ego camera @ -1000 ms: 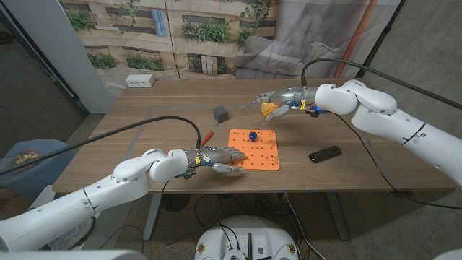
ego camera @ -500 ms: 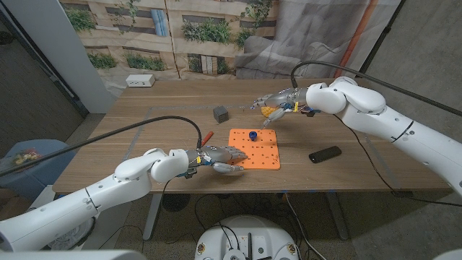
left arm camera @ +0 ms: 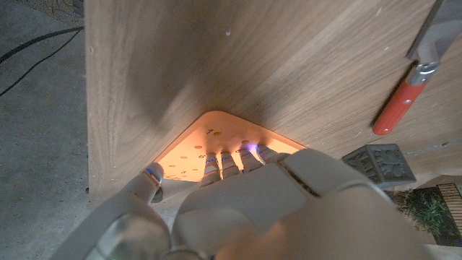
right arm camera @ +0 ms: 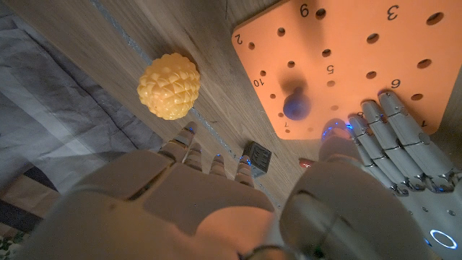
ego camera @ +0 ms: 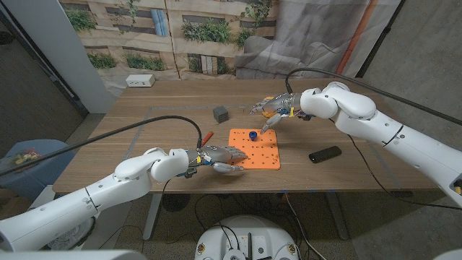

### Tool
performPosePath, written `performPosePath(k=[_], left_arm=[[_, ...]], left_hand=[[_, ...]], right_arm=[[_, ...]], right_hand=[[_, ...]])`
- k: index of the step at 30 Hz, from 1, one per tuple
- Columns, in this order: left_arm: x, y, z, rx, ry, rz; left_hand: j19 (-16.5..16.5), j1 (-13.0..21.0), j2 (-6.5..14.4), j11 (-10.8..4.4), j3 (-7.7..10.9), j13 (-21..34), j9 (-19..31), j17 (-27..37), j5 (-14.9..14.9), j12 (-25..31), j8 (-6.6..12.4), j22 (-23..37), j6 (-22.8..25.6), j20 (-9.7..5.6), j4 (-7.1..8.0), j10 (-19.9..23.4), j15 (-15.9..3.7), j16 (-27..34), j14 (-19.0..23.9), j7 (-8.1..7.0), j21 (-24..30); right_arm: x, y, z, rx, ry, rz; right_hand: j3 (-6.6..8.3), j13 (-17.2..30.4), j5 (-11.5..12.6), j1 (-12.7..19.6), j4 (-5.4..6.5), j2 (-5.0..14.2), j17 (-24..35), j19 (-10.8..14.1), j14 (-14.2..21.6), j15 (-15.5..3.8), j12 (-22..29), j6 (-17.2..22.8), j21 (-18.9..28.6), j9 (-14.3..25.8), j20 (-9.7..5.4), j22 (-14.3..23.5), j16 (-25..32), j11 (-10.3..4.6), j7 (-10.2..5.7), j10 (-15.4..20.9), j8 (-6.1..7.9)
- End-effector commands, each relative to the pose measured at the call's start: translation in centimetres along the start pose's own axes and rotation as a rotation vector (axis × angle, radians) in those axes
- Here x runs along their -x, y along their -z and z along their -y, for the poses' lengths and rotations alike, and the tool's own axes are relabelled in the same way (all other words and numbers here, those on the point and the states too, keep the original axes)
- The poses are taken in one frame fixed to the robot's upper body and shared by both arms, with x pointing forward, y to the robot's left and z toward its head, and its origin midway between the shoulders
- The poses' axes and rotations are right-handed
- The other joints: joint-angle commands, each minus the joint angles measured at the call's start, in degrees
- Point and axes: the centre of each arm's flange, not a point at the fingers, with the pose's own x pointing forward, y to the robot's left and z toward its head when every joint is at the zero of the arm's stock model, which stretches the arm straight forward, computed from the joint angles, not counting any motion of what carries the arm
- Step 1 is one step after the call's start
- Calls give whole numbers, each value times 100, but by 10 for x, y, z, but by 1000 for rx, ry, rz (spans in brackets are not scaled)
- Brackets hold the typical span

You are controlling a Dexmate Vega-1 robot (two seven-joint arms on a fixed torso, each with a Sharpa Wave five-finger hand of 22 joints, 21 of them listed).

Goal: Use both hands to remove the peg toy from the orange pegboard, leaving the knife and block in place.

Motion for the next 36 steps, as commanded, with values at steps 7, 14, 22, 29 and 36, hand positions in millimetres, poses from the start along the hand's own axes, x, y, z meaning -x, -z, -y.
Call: performPosePath(k=[7, 14, 22, 29, 36], left_arm=[[2, -3, 2, -8, 0, 9], [2, -4, 2, -8, 2, 11], [1, -4, 2, -11, 4, 16], [2, -5, 3, -12, 3, 17], [3, -6, 5, -9, 5, 10]], left_hand=[[25, 53, 520, -3, 52, 11, 14, 17, 22, 45, 10, 12, 60, -991, 6, 31, -363, 33, 20, -11, 27], [29, 61, 508, -9, 59, 11, 14, 13, 20, 44, 9, 12, 61, -991, -10, 33, -364, 30, 23, -13, 25], [46, 69, 503, -11, 68, 11, 14, 10, 19, 42, 8, 11, 60, -983, -25, 33, -364, 29, 26, -11, 28], [56, 76, 502, -17, 78, 11, 15, 9, 18, 40, 6, 11, 56, -981, -38, 30, -367, 26, 26, -13, 29], [53, 85, 500, -13, 89, 11, 15, 7, 17, 41, 7, 10, 60, -964, -54, 37, -363, 26, 32, -19, 24]], right_arm=[[-14, -8, -12, 22, -35, -9], [-19, -10, -16, 23, -42, -15], [-26, -12, -22, 6, -41, -11], [-31, -12, -28, -19, -36, -4], [-36, -13, -34, -30, -43, 1]], right_hand=[[47, 21, 44, 62, 25, 39, 16, 51, -97, 38, 29, -27, 24, 37, 4, 21, 31, 8, 9, -83, 37], [56, 23, 48, 66, 40, 51, 21, 55, -91, 38, 34, -12, 25, 40, 1, 22, 39, 12, 1, -89, 50], [67, 26, 52, 71, 57, 66, 28, 83, -58, 35, 46, 25, 33, 46, -2, 22, 59, 2, -26, -83, 73], [80, 29, 54, 85, 65, 75, 35, 122, -27, -1, 57, 89, 44, 51, -10, 22, 77, -7, -55, -75, 107], [103, 31, 60, 123, 63, 90, 39, 150, 7, -48, 79, 172, 47, 56, -19, 22, 93, -18, -73, -32, 148]])
